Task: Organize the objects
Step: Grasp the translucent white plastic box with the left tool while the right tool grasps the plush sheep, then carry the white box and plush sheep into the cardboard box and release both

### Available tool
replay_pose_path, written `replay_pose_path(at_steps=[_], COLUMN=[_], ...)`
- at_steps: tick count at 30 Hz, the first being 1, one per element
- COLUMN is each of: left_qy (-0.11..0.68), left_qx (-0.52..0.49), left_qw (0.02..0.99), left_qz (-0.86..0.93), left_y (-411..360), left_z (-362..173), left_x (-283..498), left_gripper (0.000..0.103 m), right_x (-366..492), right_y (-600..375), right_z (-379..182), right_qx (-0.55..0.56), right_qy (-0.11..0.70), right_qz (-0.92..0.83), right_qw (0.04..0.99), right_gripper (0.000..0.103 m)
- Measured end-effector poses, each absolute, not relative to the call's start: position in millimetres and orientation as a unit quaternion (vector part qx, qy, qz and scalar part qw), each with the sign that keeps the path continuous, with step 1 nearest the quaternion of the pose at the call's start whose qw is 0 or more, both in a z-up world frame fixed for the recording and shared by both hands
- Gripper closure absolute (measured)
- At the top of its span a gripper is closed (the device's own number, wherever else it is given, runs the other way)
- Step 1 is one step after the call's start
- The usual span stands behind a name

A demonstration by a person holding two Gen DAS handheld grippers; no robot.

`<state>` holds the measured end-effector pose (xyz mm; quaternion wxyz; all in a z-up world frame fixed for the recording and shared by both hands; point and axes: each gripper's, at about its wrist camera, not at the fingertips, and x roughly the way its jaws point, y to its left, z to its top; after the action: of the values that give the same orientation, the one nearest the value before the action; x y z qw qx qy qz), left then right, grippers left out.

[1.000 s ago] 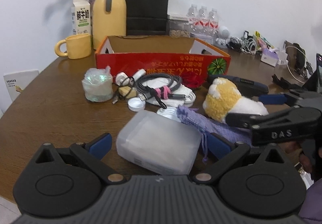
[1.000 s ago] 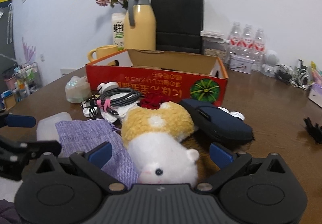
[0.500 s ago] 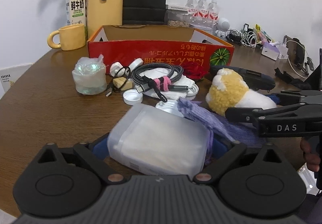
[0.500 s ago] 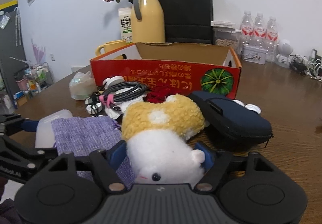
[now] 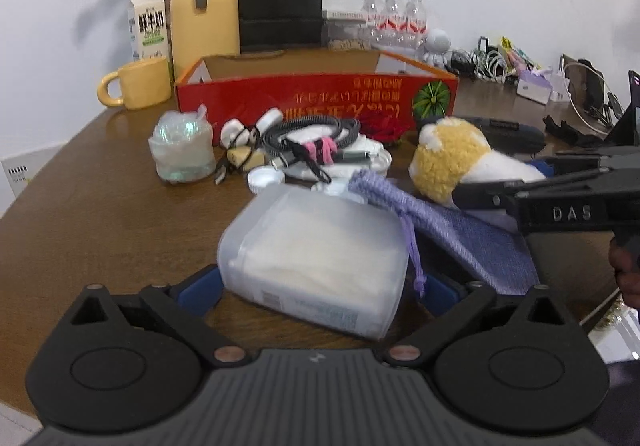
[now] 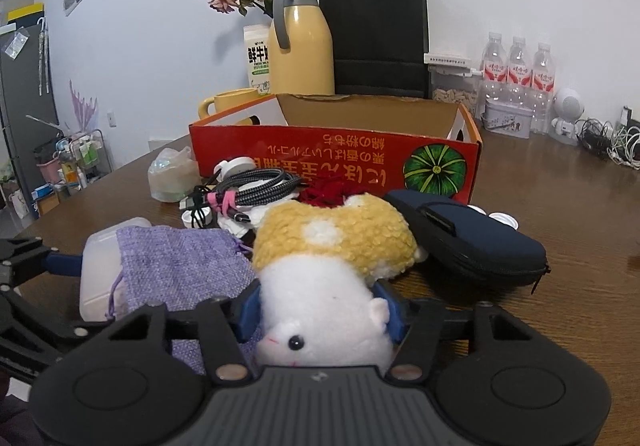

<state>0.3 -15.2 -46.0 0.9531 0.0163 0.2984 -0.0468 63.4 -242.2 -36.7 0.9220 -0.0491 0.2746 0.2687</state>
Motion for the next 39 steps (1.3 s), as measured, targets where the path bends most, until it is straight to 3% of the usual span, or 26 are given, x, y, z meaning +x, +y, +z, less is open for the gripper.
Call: replay_pose_path(at_steps=[3,13,21,24,39], left_qy=[0.294,0.265,0.260,0.263,0.195], left_qx=[0.036,0.002,0.031,0.027,0.000], left_qw=[0.954,0.964,0.964,0.963,0.981], left_qz=[-0.042,-0.038,-0.047,-0.061,0.005], left_y=[-19,2,-5,-6,20], left_z=[-48,-44,-44,-44,-9], left_x=[0,-30,-13,-3,-10], left_gripper=[0.006,0.003,0.003,0.015,0.016], right_x=[61,52,46,44,47], right_y=[-242,-242,-242,-240,-236], right_z=[-36,-37,-31,-27,-1], right_qx=[-0.054,-0.067,-0.074,-0.076,-0.084], right_qy=[0.267,0.250,0.233,0.225,0.175], right_qz=[0.267,0.268,0.270,0.272,0.274], right_qw=[0.924,0.928,0.931,0.932,0.942], right_gripper=[0.050,0.053,0.054,0.054,0.054])
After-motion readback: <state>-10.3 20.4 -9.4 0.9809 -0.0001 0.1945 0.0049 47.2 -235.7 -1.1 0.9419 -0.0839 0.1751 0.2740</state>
